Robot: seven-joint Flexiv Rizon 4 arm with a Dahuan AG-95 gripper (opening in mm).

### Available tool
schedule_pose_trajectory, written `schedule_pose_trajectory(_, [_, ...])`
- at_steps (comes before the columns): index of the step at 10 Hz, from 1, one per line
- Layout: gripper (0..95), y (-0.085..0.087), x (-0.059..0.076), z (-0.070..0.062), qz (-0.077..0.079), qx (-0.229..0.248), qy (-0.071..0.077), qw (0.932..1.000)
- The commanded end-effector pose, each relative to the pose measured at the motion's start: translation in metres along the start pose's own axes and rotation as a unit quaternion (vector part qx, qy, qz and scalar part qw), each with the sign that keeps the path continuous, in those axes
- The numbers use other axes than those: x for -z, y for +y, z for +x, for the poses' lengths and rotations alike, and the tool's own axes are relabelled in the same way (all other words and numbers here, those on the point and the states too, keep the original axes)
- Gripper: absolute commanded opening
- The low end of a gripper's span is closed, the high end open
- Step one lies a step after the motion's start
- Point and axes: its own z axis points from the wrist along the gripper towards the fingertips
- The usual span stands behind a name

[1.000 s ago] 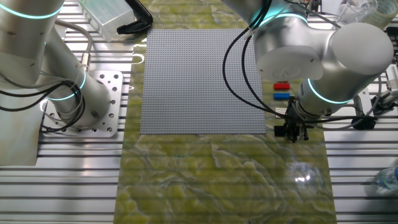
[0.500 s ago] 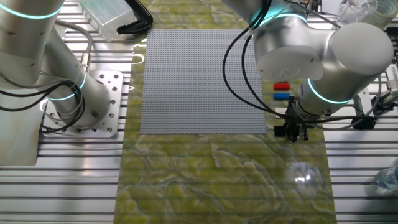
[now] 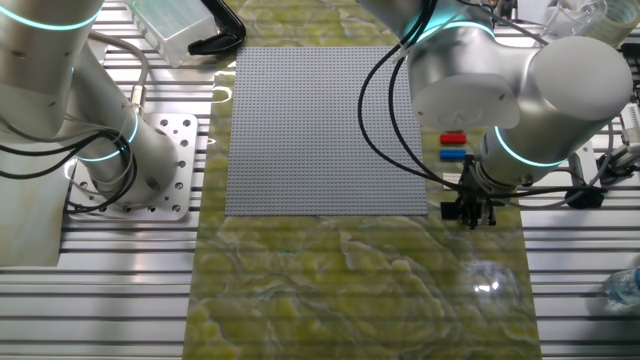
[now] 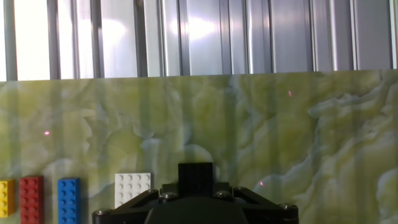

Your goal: Build with small Lego blocks

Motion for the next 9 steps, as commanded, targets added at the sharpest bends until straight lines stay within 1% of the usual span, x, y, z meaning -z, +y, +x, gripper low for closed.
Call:
schedule_pose_trajectory(1, [19.0,0.000,-0.001,0.000,0.000,0.000,0.001,1.0000])
schedule_pose_trajectory(2, [19.0,0.000,-0.001,0.000,0.000,0.000,0.001,1.0000])
schedule_pose_trajectory(3, [0.0,0.007,0.030,0.008,0.006,0.001,0.006,1.0000])
schedule_pose_trajectory(5, [0.0,0.007,0.031,0.008,0.009,0.001,0.007,0.9999])
schedule_pose_trajectory(9, [0.0,0.008,0.034,0.009,0.008,0.001,0.008,0.9999])
